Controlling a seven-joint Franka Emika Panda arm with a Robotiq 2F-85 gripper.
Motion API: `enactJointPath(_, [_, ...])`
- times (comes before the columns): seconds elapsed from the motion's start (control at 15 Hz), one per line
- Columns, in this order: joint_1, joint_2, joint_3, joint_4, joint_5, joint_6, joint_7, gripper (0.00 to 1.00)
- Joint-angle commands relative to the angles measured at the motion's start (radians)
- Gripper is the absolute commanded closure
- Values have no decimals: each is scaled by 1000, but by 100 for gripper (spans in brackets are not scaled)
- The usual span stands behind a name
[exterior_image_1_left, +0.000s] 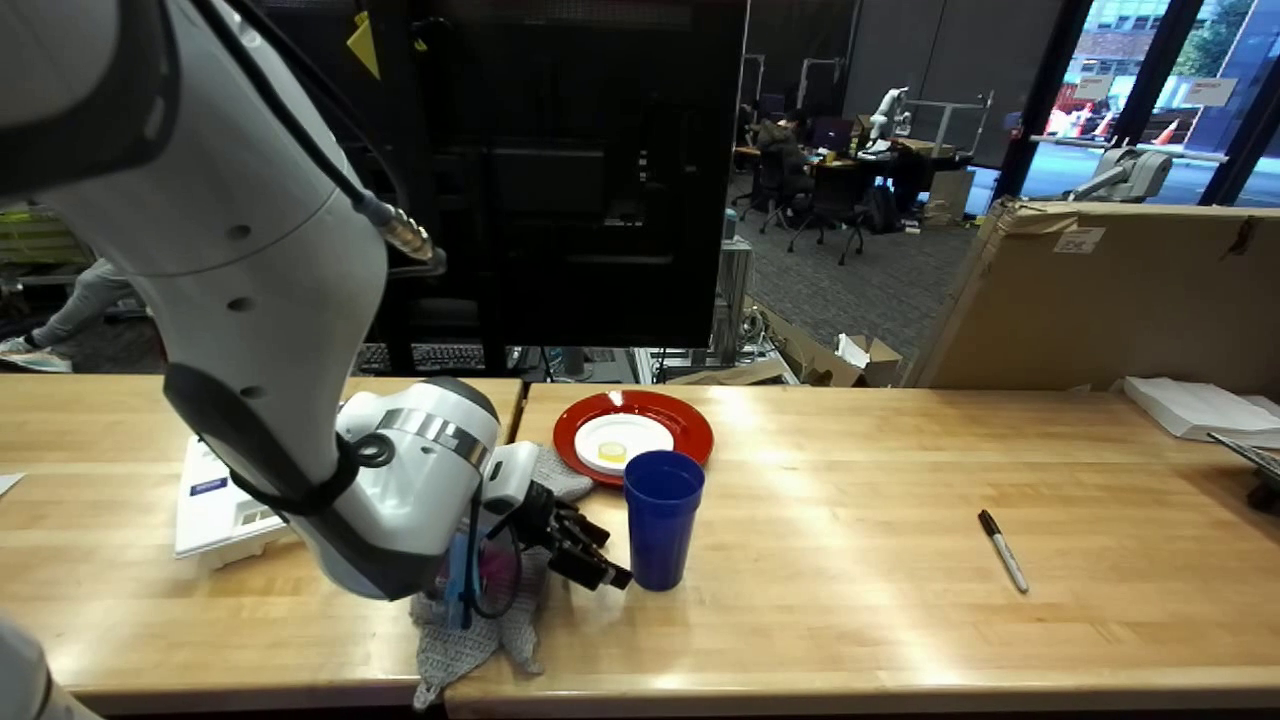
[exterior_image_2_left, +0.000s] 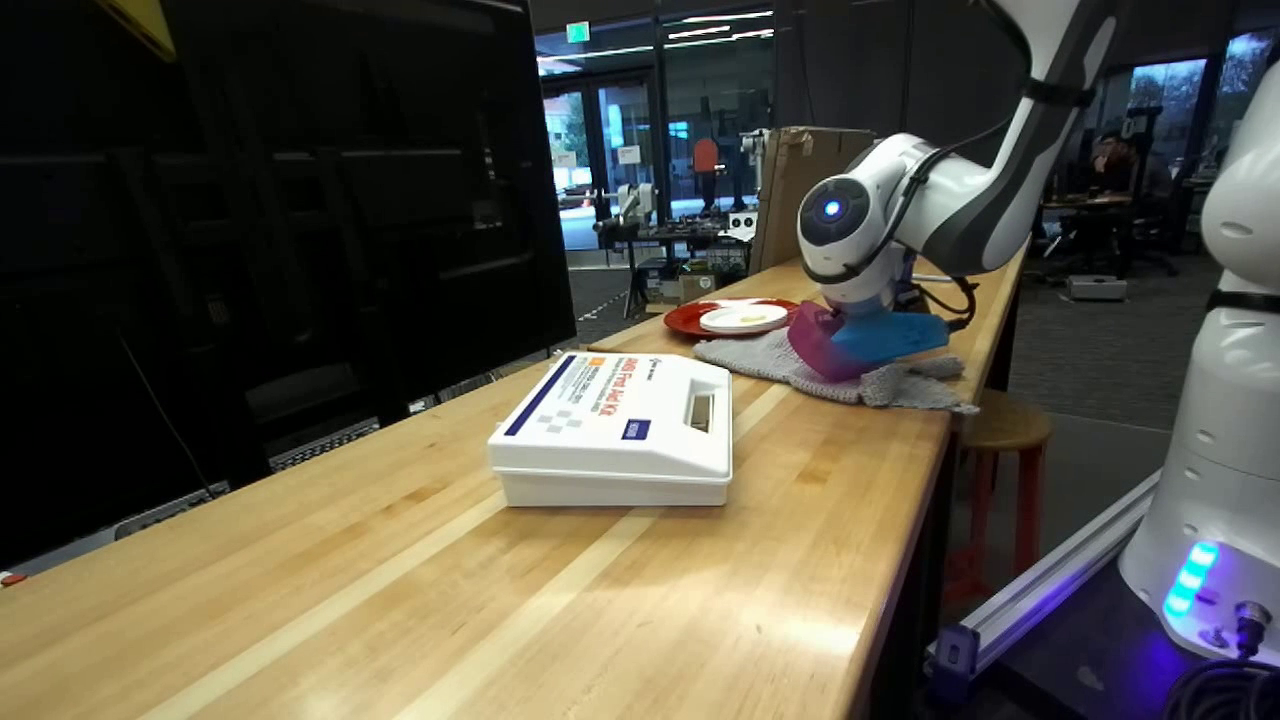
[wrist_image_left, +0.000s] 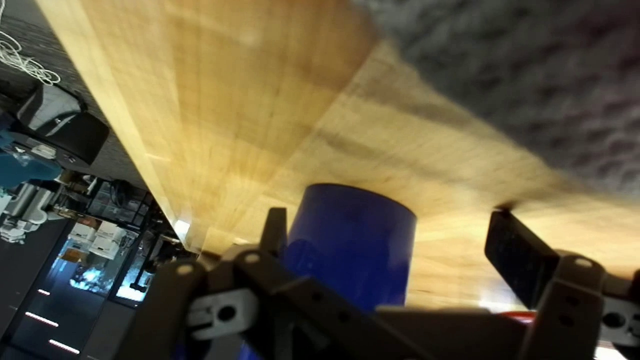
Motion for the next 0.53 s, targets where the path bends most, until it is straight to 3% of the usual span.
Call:
enactJointPath(0.0, [27, -3, -5, 7, 1, -21, -36, 0])
enactJointPath(0.47, [68, -38, 15, 11, 37, -54, -108, 0])
